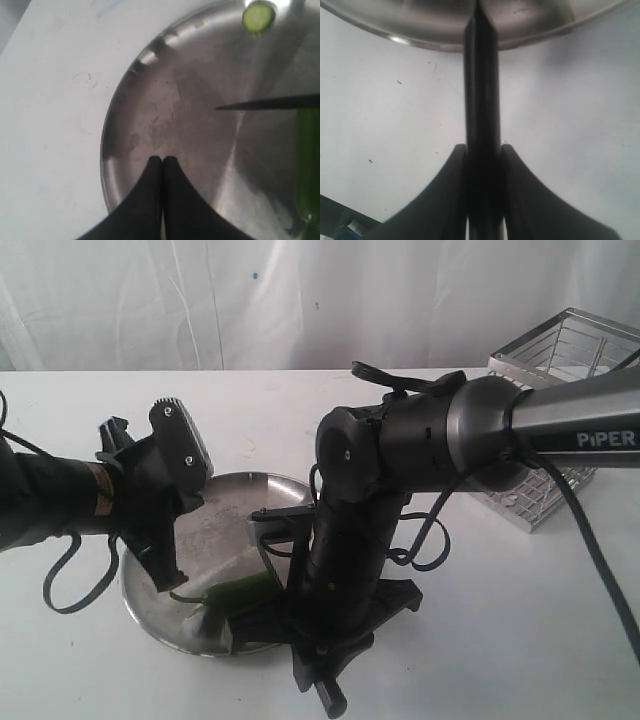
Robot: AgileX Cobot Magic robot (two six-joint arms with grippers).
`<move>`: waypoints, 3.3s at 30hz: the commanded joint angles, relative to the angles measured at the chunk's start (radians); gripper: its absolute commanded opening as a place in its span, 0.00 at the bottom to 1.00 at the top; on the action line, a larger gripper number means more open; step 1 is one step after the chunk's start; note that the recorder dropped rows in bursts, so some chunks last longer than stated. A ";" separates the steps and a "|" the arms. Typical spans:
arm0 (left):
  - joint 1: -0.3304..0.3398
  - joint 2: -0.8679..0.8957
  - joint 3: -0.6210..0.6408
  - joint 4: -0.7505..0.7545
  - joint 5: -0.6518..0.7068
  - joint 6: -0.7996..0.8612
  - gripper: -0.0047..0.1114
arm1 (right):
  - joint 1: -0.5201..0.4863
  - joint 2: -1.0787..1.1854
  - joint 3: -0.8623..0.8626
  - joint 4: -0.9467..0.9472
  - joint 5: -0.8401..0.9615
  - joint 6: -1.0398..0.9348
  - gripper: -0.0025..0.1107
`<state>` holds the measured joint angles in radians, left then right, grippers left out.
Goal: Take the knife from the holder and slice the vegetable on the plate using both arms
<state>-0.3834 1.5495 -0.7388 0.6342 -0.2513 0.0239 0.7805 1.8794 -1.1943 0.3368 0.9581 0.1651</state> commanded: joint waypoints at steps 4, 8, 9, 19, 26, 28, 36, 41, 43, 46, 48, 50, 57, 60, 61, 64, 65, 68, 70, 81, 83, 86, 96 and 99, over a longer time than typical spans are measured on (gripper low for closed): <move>0.003 -0.004 0.080 0.081 -0.217 0.003 0.04 | -0.003 -0.002 -0.002 0.007 0.004 -0.003 0.02; 0.003 -0.003 0.116 0.068 -0.354 -0.009 0.04 | -0.003 -0.002 -0.002 0.011 0.003 -0.003 0.02; 0.003 -0.003 0.116 0.055 -0.351 -0.024 0.04 | -0.003 -0.002 -0.002 0.011 0.003 -0.003 0.02; 0.134 0.075 0.116 0.147 -0.507 -0.393 0.04 | -0.003 -0.002 -0.002 0.047 -0.002 0.027 0.02; 0.219 0.101 0.116 0.185 -0.730 -0.506 0.04 | -0.003 -0.002 -0.002 0.047 -0.022 0.042 0.02; 0.221 0.101 0.116 0.185 -0.726 -0.506 0.04 | -0.003 0.002 -0.002 0.047 -0.022 0.044 0.02; 0.221 0.101 0.116 0.189 -0.717 -0.506 0.04 | -0.003 0.041 -0.002 0.046 -0.027 0.044 0.02; 0.221 0.103 0.116 0.189 -0.717 -0.506 0.04 | -0.003 0.041 -0.002 0.046 -0.041 0.044 0.02; 0.221 0.110 0.116 0.189 -0.713 -0.506 0.04 | -0.003 0.041 -0.002 0.046 -0.041 0.044 0.02; 0.221 0.142 0.116 0.158 -0.730 -0.580 0.04 | -0.003 0.041 -0.002 0.046 -0.041 0.044 0.02; 0.221 0.173 0.110 0.130 -0.758 -0.700 0.04 | -0.003 0.041 -0.002 0.046 -0.041 0.044 0.02; 0.221 0.204 0.089 0.135 -0.773 -0.807 0.04 | -0.003 0.041 -0.002 0.046 -0.041 0.044 0.02; 0.221 0.267 0.022 0.276 -0.831 -0.959 0.04 | -0.003 0.041 -0.002 0.046 -0.041 0.044 0.02; 0.221 0.291 0.008 0.334 -0.828 -0.993 0.04 | -0.003 0.041 -0.002 0.048 -0.046 0.044 0.02; 0.221 0.301 0.005 0.350 -0.828 -1.002 0.04 | -0.003 0.041 -0.002 0.048 -0.046 0.044 0.02; 0.221 0.345 -0.009 0.386 -0.849 -1.047 0.04 | -0.003 0.041 -0.002 0.048 -0.046 0.044 0.02; 0.221 0.361 -0.013 0.386 -0.870 -1.054 0.04 | -0.003 0.041 -0.002 0.048 -0.046 0.044 0.02; 0.221 0.404 -0.027 0.389 -0.950 -1.090 0.04 | -0.003 0.041 -0.002 0.048 -0.046 0.044 0.02; 0.221 0.427 -0.042 0.402 -0.970 -1.127 0.04 | -0.003 0.041 -0.002 0.048 -0.044 0.044 0.02; 0.219 0.490 -0.067 0.420 -0.949 -1.149 0.04 | -0.003 0.041 -0.002 0.048 -0.049 0.044 0.02; 0.219 0.502 -0.070 0.434 -0.929 -1.149 0.04 | -0.003 0.041 -0.002 0.048 -0.049 0.044 0.02; 0.219 0.514 -0.070 0.445 -0.904 -1.149 0.04 | -0.003 0.041 -0.002 0.048 -0.049 0.044 0.02; 0.219 0.516 -0.070 0.586 -0.547 -1.228 0.04 | -0.003 0.041 -0.002 0.048 -0.049 0.044 0.02; 0.219 0.516 -0.070 0.586 -0.554 -1.235 0.04 | -0.003 0.041 -0.002 0.048 -0.050 0.044 0.02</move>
<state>-0.1654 2.0433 -0.8254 1.1714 -0.9779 -1.1994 0.7805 1.9244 -1.1943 0.3847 0.9054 0.2090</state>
